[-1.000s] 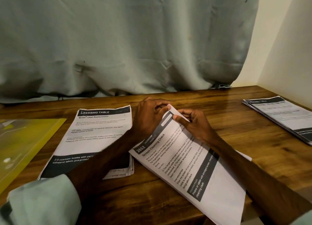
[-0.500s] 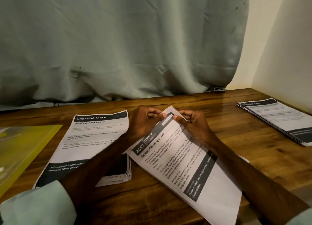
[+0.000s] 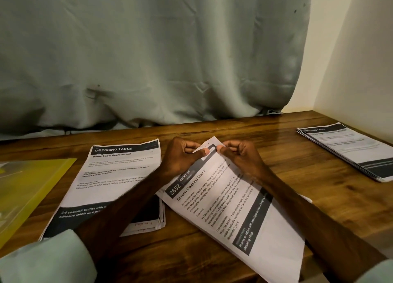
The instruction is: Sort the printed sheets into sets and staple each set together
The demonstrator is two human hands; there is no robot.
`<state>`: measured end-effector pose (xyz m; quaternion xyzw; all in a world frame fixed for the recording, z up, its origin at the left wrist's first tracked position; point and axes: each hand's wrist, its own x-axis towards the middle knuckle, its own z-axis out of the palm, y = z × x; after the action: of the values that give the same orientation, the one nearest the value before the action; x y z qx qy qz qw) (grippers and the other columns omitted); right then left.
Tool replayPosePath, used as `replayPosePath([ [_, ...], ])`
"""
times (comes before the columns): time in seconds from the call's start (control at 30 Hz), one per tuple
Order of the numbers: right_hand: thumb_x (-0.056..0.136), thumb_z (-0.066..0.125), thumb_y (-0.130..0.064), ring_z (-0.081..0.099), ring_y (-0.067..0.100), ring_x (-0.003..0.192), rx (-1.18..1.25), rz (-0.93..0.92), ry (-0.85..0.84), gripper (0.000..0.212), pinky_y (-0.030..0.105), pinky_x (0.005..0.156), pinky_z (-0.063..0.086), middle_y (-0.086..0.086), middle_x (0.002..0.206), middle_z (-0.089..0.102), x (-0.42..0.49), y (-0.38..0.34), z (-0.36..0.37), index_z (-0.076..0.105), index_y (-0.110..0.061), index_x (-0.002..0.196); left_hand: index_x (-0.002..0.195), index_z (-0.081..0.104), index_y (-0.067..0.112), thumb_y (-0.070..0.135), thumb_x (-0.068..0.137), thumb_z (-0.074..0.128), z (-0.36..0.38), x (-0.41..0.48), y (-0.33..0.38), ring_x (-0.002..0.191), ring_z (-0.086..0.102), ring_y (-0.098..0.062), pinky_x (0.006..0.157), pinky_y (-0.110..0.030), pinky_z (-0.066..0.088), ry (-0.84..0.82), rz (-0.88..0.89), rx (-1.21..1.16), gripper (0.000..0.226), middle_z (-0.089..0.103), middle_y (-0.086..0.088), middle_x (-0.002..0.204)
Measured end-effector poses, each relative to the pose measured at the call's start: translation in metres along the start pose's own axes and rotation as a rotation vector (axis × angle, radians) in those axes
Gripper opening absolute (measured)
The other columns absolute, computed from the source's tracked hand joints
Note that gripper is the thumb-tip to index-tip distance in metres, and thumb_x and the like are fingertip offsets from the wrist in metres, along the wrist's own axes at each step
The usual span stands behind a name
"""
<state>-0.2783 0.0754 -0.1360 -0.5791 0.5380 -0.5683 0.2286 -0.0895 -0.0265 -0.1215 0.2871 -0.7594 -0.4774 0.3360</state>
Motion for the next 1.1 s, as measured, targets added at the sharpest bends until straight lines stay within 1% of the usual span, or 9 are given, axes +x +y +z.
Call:
replayPosePath([
  [0.1,0.1,0.063,-0.021,0.075,0.025,0.094,0.034,-0.023,0.166,0.022,0.035,0.08,0.061,0.01,0.098,0.078,0.001,-0.005,-0.01,0.074,-0.003,0.101,0.107,0.08,0.013,0.026,0.091,0.077,-0.003,-0.004,-0.004,0.075,0.078,-0.025,0.074,-0.047,0.064,-0.042,0.005,-0.018,0.02,0.08,-0.001,0.091],
  [0.23,0.093,0.073,-0.017,0.077,0.018,0.08,-0.138,0.014,0.488,0.006,0.048,0.073,0.064,0.002,0.086,0.078,0.003,-0.001,-0.038,0.076,-0.013,0.096,0.107,0.08,0.015,0.023,0.095,0.073,-0.006,-0.011,-0.009,0.075,0.078,-0.022,0.069,-0.042,0.065,-0.052,0.092,0.004,0.016,0.08,0.003,0.091],
  [0.4,0.082,0.083,-0.04,0.069,0.008,0.062,-0.582,0.054,0.585,0.022,0.035,0.068,0.06,-0.009,0.067,0.071,0.003,0.009,-0.059,0.075,-0.02,0.075,0.108,0.08,0.01,0.021,0.097,0.07,-0.002,-0.018,-0.012,0.07,0.076,-0.012,0.06,-0.02,0.058,-0.069,0.146,0.102,0.019,0.079,0.007,0.087],
  [0.53,0.092,0.069,-0.051,0.067,0.012,0.063,-0.688,0.023,0.456,0.038,0.037,0.066,0.055,-0.006,0.063,0.068,0.001,0.014,-0.062,0.071,-0.02,0.069,0.106,0.08,0.011,0.022,0.097,0.069,0.0,-0.017,-0.015,0.07,0.077,-0.013,0.06,-0.021,0.059,-0.084,0.139,0.094,0.018,0.079,0.01,0.085],
  [0.63,0.095,0.067,-0.046,0.07,0.008,0.09,-0.649,0.054,0.282,0.025,0.037,0.081,0.059,-0.008,0.097,0.076,0.002,0.02,-0.059,0.077,-0.024,0.101,0.108,0.079,0.01,0.023,0.098,0.069,-0.001,-0.017,-0.017,0.07,0.077,-0.015,0.06,-0.023,0.059,-0.089,0.121,0.082,0.019,0.08,0.005,0.088],
  [0.7,0.091,0.071,-0.05,0.067,0.01,0.106,-0.621,0.159,0.147,0.044,0.038,0.092,0.057,-0.005,0.119,0.073,0.003,0.025,-0.054,0.07,-0.021,0.124,0.109,0.079,0.011,0.023,0.098,0.069,0.0,-0.017,-0.018,0.072,0.077,-0.016,0.062,-0.026,0.061,-0.088,0.112,0.081,0.019,0.08,0.003,0.09],
  [0.77,0.088,0.074,-0.05,0.066,0.016,0.11,-0.713,0.235,0.046,0.056,0.036,0.093,0.055,0.0,0.126,0.07,0.005,0.029,-0.049,0.065,-0.016,0.132,0.108,0.079,0.01,0.022,0.098,0.069,0.0,-0.016,-0.02,0.072,0.077,-0.016,0.063,-0.027,0.061,-0.089,0.121,0.074,0.019,0.08,0.002,0.091],
  [0.93,0.095,0.067,-0.045,0.068,0.022,0.09,-0.888,0.087,-0.014,0.034,0.041,0.076,0.057,0.004,0.104,0.076,0.007,0.025,-0.039,0.076,-0.018,0.114,0.107,0.079,0.008,0.021,0.098,0.068,-0.001,-0.016,-0.022,0.074,0.078,-0.017,0.064,-0.027,0.062,-0.108,0.143,0.076,0.019,0.08,0.003,0.092],
  [1.1,0.097,0.066,-0.04,0.069,0.018,0.082,-0.7,0.159,0.034,0.023,0.039,0.073,0.055,0.003,0.093,0.076,0.006,0.03,-0.038,0.075,-0.019,0.103,0.107,0.079,0.009,0.023,0.098,0.069,0.0,-0.015,-0.024,0.075,0.077,-0.016,0.065,-0.028,0.062,-0.086,0.156,0.094,0.019,0.08,0.002,0.095],
])
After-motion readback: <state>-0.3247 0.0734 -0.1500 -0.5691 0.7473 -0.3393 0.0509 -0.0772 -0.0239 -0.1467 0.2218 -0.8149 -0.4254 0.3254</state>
